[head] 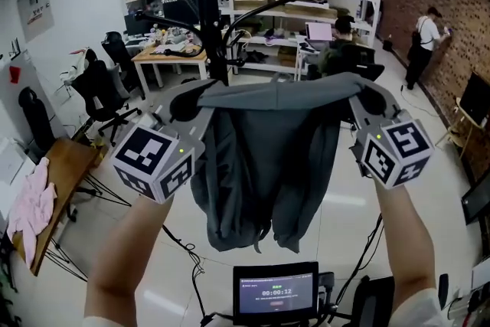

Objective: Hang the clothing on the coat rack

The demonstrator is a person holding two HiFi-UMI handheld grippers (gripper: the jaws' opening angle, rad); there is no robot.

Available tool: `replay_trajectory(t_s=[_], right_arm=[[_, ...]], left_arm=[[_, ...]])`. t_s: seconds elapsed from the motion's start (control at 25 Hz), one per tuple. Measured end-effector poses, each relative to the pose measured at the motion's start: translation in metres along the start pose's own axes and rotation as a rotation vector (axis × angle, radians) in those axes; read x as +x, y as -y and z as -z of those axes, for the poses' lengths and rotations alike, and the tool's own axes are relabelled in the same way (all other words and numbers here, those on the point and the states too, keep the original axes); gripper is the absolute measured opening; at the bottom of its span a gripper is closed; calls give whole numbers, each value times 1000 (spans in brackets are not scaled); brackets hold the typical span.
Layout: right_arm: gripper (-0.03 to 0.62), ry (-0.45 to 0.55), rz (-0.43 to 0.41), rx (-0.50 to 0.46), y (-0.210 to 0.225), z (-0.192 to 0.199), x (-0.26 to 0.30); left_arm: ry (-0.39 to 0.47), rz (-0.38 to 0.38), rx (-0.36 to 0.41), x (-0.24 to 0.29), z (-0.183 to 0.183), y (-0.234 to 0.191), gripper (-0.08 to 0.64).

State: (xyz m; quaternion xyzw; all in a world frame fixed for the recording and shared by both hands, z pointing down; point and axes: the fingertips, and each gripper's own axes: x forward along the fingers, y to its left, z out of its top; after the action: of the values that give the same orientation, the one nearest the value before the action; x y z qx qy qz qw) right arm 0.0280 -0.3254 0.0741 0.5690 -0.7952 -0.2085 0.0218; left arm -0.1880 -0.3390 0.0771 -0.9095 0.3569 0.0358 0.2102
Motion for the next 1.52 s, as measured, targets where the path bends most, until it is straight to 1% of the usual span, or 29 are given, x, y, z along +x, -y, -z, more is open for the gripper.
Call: replay_trajectory(t_s=[0.28, 0.36, 0.48, 0.6, 0.76, 0.84, 0.96, 1.12, 1.24, 1.36, 1.44, 1.52], right_arm=[[9, 92, -104, 41, 19, -25, 58], [9, 124, -126, 41, 29, -36, 76], [9, 159, -140, 25, 49, -54, 101], [10, 183, -149, 22, 68, -73, 127], [10, 192, -162, 13, 86, -91, 164], [11, 188, -171, 19, 92, -98, 180], [9, 187, -169, 26, 100, -108, 198], [11, 189, -148, 28, 114, -119, 217], [11, 136, -140, 33, 117, -108, 240], [10, 42, -152, 28, 106, -73, 262], [10, -6, -166, 24, 98, -45, 270], [11, -37, -180, 33, 94, -20, 274]], left_arm=[[-33, -133, 115, 14, -27, -39, 2], [-39, -167, 128, 22, -37, -48, 2], [-42, -209, 135, 36, -53, -58, 2], [-63, -263, 188, 51, -69, -73, 2], [-119, -329, 231, 70, -79, -100, 1], [-140, -358, 232, 77, -84, -114, 1], [-141, -390, 203, 87, -94, -130, 1], [-149, -422, 224, 100, -106, -145, 1], [-187, -442, 199, 109, -95, -161, 1], [-254, -464, 148, 111, -61, -175, 0], [-280, -453, 116, 111, -38, -175, 0], [-301, -423, 112, 115, -20, -167, 0]])
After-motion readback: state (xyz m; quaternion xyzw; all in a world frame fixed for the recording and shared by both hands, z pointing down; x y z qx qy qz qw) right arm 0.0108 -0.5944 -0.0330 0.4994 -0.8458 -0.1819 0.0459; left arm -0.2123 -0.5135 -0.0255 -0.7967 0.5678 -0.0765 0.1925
